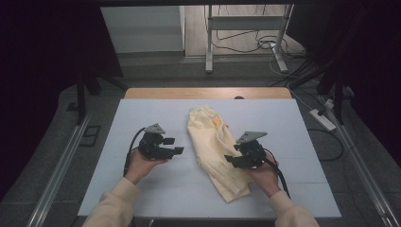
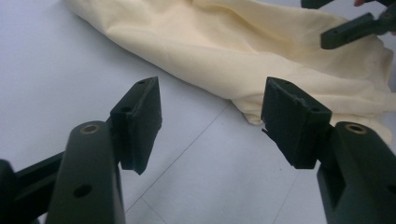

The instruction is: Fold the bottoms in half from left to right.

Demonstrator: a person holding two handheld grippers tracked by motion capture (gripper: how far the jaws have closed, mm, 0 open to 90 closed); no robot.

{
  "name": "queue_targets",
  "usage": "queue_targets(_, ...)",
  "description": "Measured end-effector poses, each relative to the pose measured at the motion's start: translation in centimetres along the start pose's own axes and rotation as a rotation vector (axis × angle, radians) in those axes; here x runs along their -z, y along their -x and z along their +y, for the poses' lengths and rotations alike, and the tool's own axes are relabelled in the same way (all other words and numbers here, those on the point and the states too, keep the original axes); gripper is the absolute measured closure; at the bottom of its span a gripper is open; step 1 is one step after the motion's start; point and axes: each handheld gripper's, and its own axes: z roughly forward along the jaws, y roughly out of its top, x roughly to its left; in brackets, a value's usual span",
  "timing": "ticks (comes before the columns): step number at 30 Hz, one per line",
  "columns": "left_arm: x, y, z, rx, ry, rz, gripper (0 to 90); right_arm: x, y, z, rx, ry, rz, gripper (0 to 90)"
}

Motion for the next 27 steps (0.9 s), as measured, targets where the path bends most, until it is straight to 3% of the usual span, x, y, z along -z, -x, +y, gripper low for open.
queue_targets(3, -0.1, 0.1, -0.1, -0.004, -0.008, 0.002, 37.0, -0.5, 0.5, -0.2, -0.012, -0.027, 0.030, 56.1)
queue_targets(4, -0.2, 0.1, -0.1, -0.006, -0.009, 0.002, 36.9, -0.6, 0.7, -0.3, -0.011, -0.043, 0.048, 66.5)
queue_targets(6, -0.2, 0.1, -0.2, -0.007, -0.011, 0.003, 36.9, -0.5, 0.7, -0.4, -0.005, -0.052, 0.061, 76.9)
queue_targets(8, -0.2, 0.1, -0.2, -0.008, -0.011, 0.004, 36.9, -0.2, 0.7, -0.3, 0.008, -0.058, 0.068, 81.8)
queue_targets(17, -0.1, 0.0, -0.2, -0.007, -0.008, 0.003, 36.9, 1.0, 1.0, -0.8, 0.019, -0.062, 0.043, 84.0)
queue_targets(27, -0.1, 0.0, -0.2, -0.007, -0.012, 0.004, 36.9, -0.1, 1.2, -2.5, 0.000, -0.149, 0.033, 84.5)
